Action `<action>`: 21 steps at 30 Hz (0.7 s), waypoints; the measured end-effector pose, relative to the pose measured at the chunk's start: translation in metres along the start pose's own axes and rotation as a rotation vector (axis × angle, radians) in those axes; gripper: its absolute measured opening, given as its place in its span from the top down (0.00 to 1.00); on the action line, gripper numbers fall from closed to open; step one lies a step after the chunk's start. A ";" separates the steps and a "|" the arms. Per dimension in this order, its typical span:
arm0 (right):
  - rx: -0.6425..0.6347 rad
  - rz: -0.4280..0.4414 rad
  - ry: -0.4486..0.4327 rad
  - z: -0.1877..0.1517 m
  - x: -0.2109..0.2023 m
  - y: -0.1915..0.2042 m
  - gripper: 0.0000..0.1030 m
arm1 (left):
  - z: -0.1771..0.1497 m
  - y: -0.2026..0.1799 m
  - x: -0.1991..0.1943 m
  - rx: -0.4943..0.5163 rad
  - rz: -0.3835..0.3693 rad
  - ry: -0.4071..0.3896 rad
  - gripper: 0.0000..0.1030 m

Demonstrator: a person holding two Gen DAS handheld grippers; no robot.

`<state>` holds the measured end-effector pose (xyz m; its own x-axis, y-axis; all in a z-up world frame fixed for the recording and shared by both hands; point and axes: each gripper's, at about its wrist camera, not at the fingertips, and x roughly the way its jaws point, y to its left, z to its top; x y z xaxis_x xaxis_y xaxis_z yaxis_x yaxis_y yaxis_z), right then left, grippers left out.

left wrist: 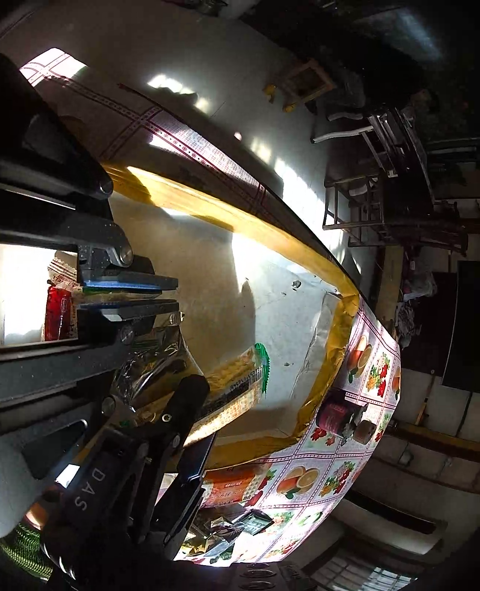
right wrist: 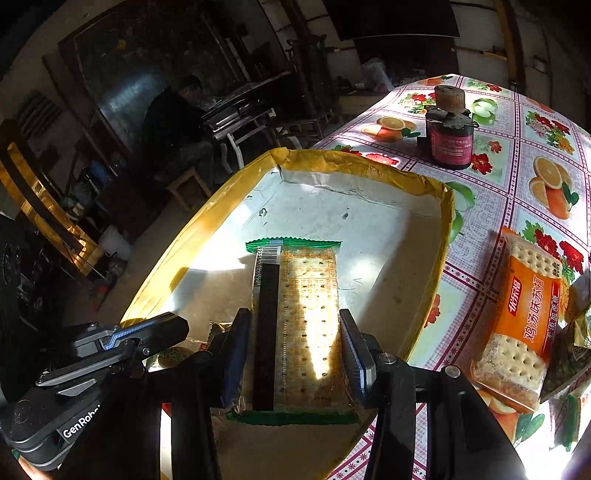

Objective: Organize snacks
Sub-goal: 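Carry both packs into the yellow tray and open both tools, then grasp the orange cracker pack with the left tool while the right grasps another silver foil packet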

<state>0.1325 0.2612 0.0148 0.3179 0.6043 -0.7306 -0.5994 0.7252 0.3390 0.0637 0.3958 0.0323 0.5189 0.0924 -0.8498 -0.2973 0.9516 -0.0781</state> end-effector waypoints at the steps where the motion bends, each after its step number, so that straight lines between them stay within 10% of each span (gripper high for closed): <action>1: -0.005 -0.005 0.002 0.000 0.001 0.001 0.51 | 0.000 0.000 0.002 -0.001 0.006 0.005 0.94; 8: -0.003 0.007 -0.004 -0.001 -0.002 -0.001 0.50 | -0.001 0.004 0.011 -0.042 0.013 0.041 0.81; 14: 0.031 0.023 -0.043 -0.003 -0.018 -0.007 0.48 | -0.002 0.005 -0.002 -0.060 0.017 0.011 0.37; 21: 0.095 0.023 -0.168 -0.028 -0.086 -0.026 0.30 | -0.005 -0.017 -0.032 -0.018 0.003 -0.031 0.15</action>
<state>0.1001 0.1811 0.0521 0.4277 0.6619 -0.6156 -0.5384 0.7336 0.4146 0.0485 0.3756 0.0582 0.5425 0.1047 -0.8335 -0.3134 0.9458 -0.0852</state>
